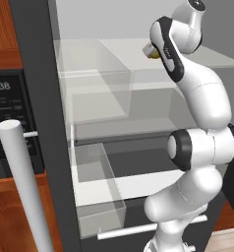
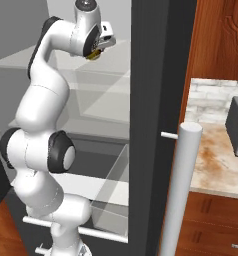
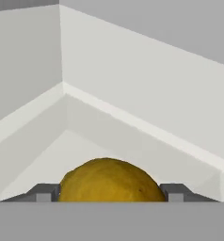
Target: Grab the lime and lemon from the fridge, place them in the blender, close the lid, and turn on the blender to create a marinade.
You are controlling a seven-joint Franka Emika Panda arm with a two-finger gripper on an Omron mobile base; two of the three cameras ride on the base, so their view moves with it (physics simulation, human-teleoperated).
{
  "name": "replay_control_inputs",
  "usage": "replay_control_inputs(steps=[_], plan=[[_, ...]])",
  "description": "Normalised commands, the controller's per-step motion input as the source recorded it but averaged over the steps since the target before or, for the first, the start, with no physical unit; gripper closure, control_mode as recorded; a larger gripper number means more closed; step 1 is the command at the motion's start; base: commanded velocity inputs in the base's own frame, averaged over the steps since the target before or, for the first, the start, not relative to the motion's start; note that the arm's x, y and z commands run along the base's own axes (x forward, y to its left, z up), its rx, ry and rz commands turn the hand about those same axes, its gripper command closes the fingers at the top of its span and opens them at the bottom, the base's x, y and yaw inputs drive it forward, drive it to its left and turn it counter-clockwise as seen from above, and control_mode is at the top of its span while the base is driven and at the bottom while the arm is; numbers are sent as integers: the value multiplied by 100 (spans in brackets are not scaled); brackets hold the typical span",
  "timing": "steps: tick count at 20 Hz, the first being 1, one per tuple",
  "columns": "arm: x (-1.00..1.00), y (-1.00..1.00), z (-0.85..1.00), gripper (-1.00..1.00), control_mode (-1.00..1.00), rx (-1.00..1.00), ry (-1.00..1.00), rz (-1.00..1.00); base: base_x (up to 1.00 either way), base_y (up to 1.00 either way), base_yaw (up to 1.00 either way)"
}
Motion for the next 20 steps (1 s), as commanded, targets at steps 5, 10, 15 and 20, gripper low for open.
replay_control_inputs(steps=[5, 10, 15, 20], plan=[[-47, 15, 0, 100, -100, 0, -26, 0, 0, 0, 0], [-70, 19, 0, 100, -100, 6, -15, -8, 0, 0, 0], [-100, 0, 18, 100, -100, 18, -1, -14, 0, 0, 0], [-100, 2, 6, 100, -100, 16, 0, -17, 0, 0, 0]])
